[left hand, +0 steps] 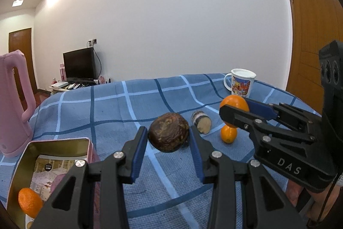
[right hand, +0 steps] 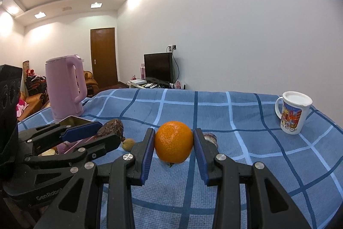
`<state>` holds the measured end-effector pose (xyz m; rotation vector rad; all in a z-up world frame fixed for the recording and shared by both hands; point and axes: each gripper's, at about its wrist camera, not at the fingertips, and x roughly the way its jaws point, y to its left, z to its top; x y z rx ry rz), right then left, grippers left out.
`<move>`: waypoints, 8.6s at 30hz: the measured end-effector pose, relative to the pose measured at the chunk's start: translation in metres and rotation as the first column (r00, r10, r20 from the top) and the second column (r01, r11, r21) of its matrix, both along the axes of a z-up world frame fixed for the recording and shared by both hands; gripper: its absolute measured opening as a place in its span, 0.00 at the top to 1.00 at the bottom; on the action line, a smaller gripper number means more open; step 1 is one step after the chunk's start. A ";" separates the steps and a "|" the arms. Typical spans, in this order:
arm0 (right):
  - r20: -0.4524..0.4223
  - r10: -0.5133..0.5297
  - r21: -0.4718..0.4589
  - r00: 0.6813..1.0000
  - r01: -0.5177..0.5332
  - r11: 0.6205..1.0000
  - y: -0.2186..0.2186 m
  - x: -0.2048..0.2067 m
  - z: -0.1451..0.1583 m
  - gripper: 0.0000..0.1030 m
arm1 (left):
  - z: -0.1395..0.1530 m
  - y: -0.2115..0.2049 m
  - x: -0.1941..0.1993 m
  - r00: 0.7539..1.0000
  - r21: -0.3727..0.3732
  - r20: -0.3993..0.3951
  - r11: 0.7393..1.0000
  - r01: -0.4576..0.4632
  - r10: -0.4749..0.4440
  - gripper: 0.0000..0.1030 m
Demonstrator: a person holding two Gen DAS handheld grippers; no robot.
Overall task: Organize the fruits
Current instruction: 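Carry the brown fruit over the tin with the left tool while the right tool carries the orange there, then open the left tool to drop the brown fruit into the tin while the right tool drops the orange, then move the left tool to a small yellow-brown fruit while the right tool reaches another orange, then grasp the yellow-brown fruit left while the right tool grasps and lifts the orange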
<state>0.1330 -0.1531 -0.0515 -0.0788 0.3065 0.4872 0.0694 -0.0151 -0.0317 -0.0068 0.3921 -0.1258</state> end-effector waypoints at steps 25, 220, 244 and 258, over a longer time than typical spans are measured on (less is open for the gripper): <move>0.060 0.014 0.013 0.998 -0.015 1.000 -0.004 -0.015 0.003 0.63 | 0.007 0.002 -0.019 0.995 -0.001 0.094 1.000 -0.028 0.028 0.60; -0.406 -0.156 -0.129 0.900 0.113 0.985 -0.028 0.095 -0.036 0.60 | -0.052 0.030 0.102 0.900 -0.192 -0.434 0.981 -0.041 -0.047 0.85; -0.389 -0.144 -0.142 0.910 0.096 0.985 -0.024 0.093 -0.035 0.60 | -0.055 0.041 0.125 0.889 -0.185 -0.457 0.976 -0.113 0.016 0.61; -0.342 -0.121 -0.104 0.932 0.090 0.990 -0.028 0.084 -0.028 0.60 | -0.039 0.028 0.102 0.932 -0.166 -0.362 0.986 -0.034 -0.029 0.73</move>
